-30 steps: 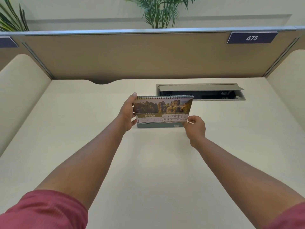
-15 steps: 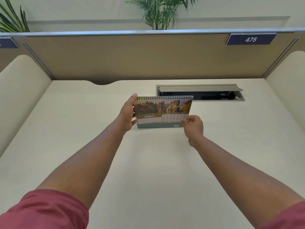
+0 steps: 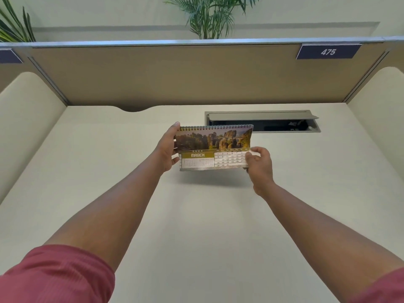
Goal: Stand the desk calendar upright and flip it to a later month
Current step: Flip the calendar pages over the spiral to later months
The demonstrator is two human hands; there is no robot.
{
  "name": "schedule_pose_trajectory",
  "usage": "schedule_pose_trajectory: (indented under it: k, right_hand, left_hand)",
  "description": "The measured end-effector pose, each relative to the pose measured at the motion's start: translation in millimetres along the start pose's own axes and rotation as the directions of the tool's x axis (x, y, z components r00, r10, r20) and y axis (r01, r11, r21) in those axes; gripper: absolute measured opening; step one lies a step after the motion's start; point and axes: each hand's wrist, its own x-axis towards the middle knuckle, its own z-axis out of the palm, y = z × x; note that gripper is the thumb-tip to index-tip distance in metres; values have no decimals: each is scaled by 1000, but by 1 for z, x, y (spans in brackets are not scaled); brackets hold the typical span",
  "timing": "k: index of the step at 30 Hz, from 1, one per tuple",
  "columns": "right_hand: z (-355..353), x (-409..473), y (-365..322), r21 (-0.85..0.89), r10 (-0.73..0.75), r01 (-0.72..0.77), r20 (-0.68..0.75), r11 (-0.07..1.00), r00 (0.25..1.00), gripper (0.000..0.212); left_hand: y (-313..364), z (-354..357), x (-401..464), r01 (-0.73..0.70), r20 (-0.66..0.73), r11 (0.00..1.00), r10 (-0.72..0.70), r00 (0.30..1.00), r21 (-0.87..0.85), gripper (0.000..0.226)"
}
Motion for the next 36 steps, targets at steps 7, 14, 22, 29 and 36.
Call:
schedule_pose_trajectory:
  k: [7,14,22,29,36]
  right_hand:
    - [-3,-19,-61,379,-92,69,41,923,995,23]
    - [0,-12,-107,625,-192,82,111,776,975,35]
    - [10,7,-123,512,-301,225,69,829,951,24]
    - [19,24,-125,138,-315,295,156,945,936,85]
    - [24,24,-90,-442,-276,334,193,832,942,15]
  left_hand:
    - [-1,-10,3,27,2,999,-27,1000,-47,76]
    - [-4,-13,7,49,-57,990,-57,997,-134,44]
    - [-4,-2,12,-94,-130,995,96,987,26,25]
    - [-16,-4,17,-261,-117,965,264,957,40,72]
    - [-8,-3,23,-186,-198,979,198,960,80,72]
